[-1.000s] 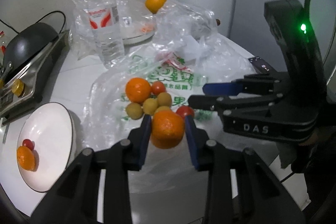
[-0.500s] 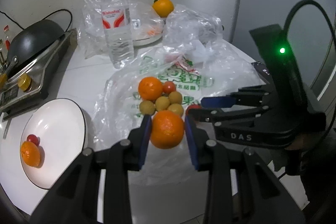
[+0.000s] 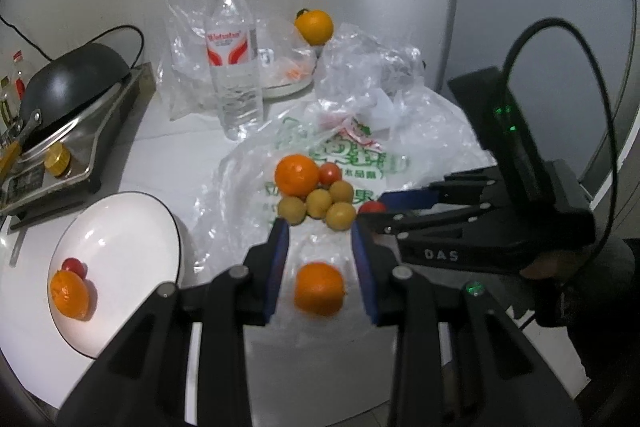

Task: Organize fruits
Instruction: 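Lift the mandarin with the left gripper while the right gripper grasps a red cherry tomato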

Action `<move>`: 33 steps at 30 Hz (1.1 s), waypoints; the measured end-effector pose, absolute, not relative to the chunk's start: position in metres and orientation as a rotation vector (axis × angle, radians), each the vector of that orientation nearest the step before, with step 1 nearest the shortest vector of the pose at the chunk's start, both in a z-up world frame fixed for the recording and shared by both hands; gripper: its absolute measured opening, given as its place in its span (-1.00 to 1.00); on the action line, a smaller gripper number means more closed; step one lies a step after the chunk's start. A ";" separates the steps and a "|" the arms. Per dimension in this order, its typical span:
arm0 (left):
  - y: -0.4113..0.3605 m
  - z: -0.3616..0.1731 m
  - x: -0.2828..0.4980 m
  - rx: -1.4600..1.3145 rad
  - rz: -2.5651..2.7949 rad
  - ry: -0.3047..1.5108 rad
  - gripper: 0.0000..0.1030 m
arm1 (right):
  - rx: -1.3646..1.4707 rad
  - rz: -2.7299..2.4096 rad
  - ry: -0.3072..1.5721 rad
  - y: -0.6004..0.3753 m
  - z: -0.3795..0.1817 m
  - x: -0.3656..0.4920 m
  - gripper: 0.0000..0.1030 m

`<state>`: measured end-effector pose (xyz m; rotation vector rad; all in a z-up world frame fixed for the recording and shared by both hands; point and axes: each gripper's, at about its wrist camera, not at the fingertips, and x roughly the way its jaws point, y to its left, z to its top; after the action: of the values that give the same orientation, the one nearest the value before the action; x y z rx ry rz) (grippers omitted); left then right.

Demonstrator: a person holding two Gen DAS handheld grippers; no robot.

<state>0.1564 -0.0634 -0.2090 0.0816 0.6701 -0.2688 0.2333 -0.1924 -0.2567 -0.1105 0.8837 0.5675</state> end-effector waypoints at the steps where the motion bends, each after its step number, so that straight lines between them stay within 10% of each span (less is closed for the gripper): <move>1: -0.063 -0.209 0.156 0.081 -0.269 0.668 -0.35 | -0.115 0.559 0.887 -0.192 -0.258 0.234 -0.33; 33: -0.074 -0.261 0.176 0.084 -0.259 0.856 -0.20 | -0.111 0.545 0.778 -0.214 -0.228 0.207 -0.40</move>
<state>0.1764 -0.0740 -0.2613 0.0836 0.8563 -0.2593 0.2073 -0.2141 -0.2278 -0.1109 0.7780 0.5448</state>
